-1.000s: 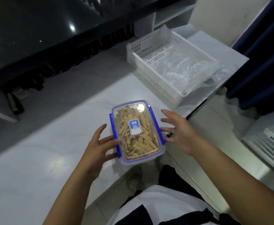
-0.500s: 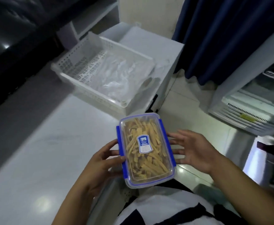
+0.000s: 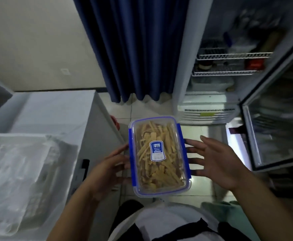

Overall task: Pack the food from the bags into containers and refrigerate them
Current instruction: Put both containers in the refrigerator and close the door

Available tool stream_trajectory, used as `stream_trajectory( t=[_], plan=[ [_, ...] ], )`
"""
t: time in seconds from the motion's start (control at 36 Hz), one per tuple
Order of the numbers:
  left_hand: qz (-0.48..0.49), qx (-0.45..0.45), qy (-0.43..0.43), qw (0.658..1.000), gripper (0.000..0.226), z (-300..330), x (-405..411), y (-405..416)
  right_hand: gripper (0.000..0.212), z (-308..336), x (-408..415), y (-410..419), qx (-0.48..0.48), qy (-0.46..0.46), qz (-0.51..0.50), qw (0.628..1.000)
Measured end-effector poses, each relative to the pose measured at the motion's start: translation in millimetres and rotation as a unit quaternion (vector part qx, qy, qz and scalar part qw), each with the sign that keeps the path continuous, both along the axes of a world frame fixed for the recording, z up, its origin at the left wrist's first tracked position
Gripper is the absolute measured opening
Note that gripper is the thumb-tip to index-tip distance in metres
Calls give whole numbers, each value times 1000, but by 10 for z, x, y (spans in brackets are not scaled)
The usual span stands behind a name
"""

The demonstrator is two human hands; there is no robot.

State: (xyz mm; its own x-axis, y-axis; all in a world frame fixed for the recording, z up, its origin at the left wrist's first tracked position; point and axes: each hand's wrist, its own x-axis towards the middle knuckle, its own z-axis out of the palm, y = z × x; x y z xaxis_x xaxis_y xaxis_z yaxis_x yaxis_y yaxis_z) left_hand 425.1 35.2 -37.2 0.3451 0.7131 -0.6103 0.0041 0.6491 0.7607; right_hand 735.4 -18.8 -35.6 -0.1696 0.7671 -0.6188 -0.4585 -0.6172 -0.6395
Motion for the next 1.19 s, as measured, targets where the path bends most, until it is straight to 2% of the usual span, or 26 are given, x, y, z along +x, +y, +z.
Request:
stream_trajectory(
  t=[0.25, 0.5, 0.58, 0.72, 0.81, 0.89, 0.94, 1.0, 1.06, 1.11, 1.19],
  plan=[
    [-108, 7, 29, 994, 58, 35, 1121, 929, 57, -129, 915, 314, -10, 13, -99, 995],
    [-213, 7, 27, 977, 54, -132, 2388, 2258, 53, -139, 1942, 1155, -38, 15, -192, 981],
    [-221, 6, 12, 975, 46, -165, 2835, 2651, 52, -42, 2308, 1488, -42, -3, -210, 977],
    [-242, -1, 10, 970, 44, -196, 3510, 3181, 52, 66, 2834, 1922, -48, -52, -236, 969],
    [-256, -3, 11, 967, 42, -227, 3835, 3412, 65, 90, 3077, 2127, -47, -73, -239, 967],
    [-255, 0, 15, 967, 44, -248, 3990, 3505, 91, 80, 3171, 2287, -45, -95, -245, 964],
    [-241, 4, 39, 970, 47, -294, 4395, 3804, 99, 70, 3590, 2629, -68, -89, -221, 969],
    [-248, 9, 35, 968, 59, -243, 4411, 3803, 94, 19, 3604, 2709, -66, -91, -219, 969],
    [-258, 27, 45, 965, 74, -291, 4461, 3870, 81, -70, 3693, 2817, -60, -85, -211, 972],
    [-251, 47, 63, 965, 71, -327, 4579, 3943, 57, -143, 3866, 3016, -50, -82, -195, 976],
    [-224, 72, 94, 967, 64, -395, 4761, 4075, 48, -237, 4148, 3371, -40, -84, -153, 984]
  ],
)
